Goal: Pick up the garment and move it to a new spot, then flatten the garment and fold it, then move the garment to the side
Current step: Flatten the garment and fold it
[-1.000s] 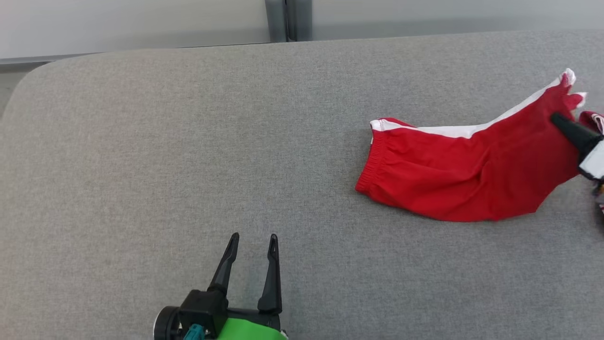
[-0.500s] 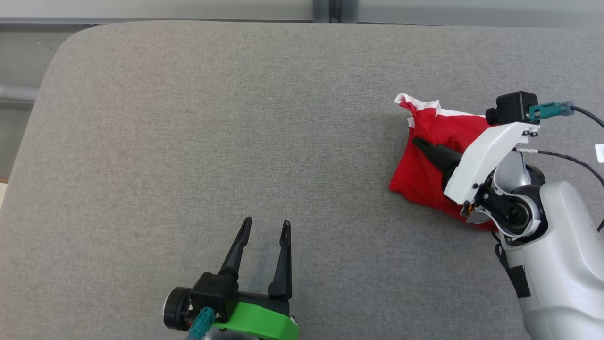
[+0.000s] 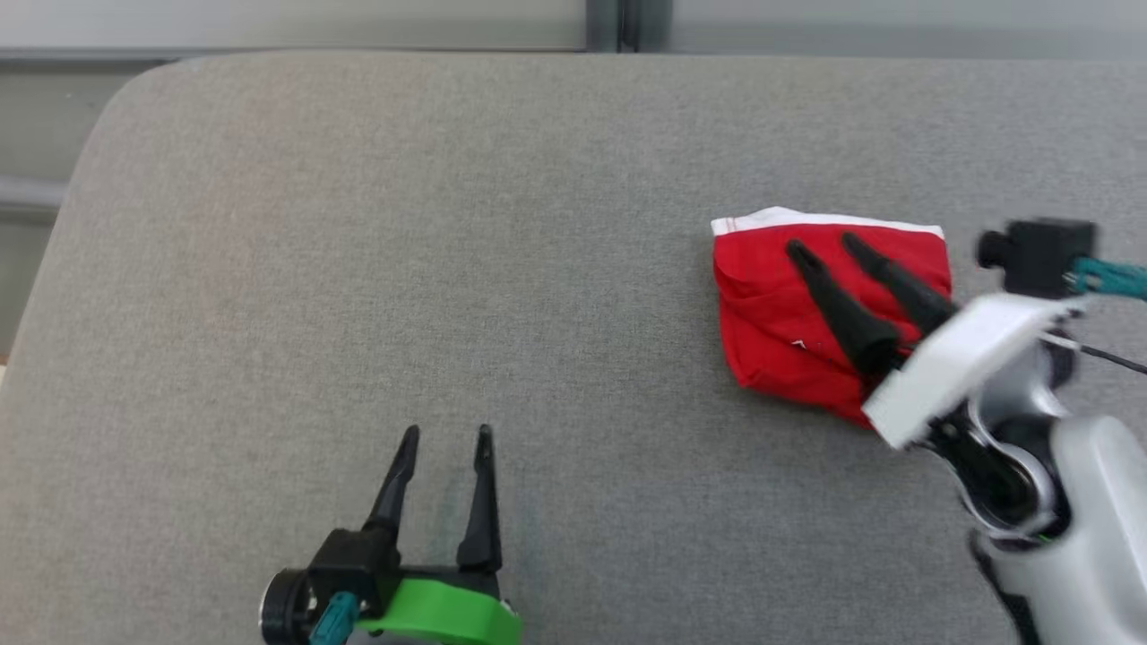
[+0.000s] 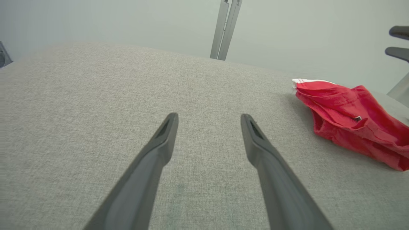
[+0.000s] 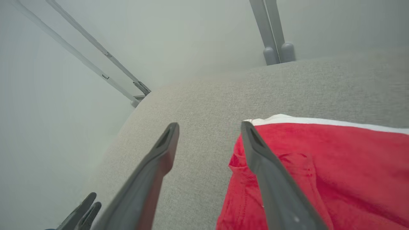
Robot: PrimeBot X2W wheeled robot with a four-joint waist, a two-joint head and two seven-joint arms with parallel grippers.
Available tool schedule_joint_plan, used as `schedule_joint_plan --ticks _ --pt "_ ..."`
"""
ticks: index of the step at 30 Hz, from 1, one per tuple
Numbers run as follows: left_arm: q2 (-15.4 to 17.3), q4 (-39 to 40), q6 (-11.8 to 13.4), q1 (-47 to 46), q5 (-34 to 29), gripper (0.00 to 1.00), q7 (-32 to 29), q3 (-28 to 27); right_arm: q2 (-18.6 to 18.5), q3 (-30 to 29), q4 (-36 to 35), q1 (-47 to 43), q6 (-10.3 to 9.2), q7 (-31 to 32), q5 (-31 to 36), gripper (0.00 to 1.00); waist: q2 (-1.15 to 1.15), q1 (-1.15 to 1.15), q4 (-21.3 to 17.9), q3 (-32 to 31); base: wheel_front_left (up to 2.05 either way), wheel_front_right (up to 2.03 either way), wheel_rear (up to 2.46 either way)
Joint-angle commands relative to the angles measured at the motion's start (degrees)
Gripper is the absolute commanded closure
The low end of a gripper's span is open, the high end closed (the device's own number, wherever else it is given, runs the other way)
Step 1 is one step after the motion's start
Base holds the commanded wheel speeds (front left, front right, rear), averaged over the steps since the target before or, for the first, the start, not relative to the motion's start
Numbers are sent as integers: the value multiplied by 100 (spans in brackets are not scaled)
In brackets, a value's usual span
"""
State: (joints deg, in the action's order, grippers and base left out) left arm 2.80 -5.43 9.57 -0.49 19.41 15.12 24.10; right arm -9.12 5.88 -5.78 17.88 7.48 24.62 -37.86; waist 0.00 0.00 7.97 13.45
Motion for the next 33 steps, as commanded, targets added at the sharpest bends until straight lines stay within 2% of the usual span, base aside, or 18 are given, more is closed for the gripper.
schedule_joint_plan --ticks 1,6,9,13,16,20,27,33 --pt "20 -3 -35 142 -70 0 0 -97 -331 -31 -134 -260 1 -329 237 0 0 0 -360 -374 0 0 0" --pt "21 9 -214 453 -191 0 0 -433 -977 -249 57 -1128 2 -1741 410 0 0 0 -745 -877 0 0 0" --pt "18 11 -370 628 -348 0 0 -652 -1443 -254 633 -1641 1 -2770 854 0 0 0 -894 -1145 0 0 0" --pt "19 63 -510 797 -453 0 0 -955 -1739 -293 1423 -2093 1 -3808 1168 0 0 0 -904 -1348 0 0 0" --pt "20 131 -561 915 -509 0 0 -1210 -1733 -475 1786 -2357 -2 -3976 1351 0 0 0 -881 -1445 0 0 0" --pt "20 195 -621 1069 -555 0 0 -1532 -1451 -815 1562 -2625 0 -3979 1670 0 0 0 -912 -1497 0 0 0" --pt "19 168 -706 1250 -632 0 0 -1743 -1106 -914 1360 -2885 1 -3983 1979 0 0 0 -930 -1573 0 0 0" --pt "19 159 -682 1356 -582 0 0 -1778 -1004 -821 1173 -2862 1 -3983 2047 0 0 0 -931 -1607 0 0 0"
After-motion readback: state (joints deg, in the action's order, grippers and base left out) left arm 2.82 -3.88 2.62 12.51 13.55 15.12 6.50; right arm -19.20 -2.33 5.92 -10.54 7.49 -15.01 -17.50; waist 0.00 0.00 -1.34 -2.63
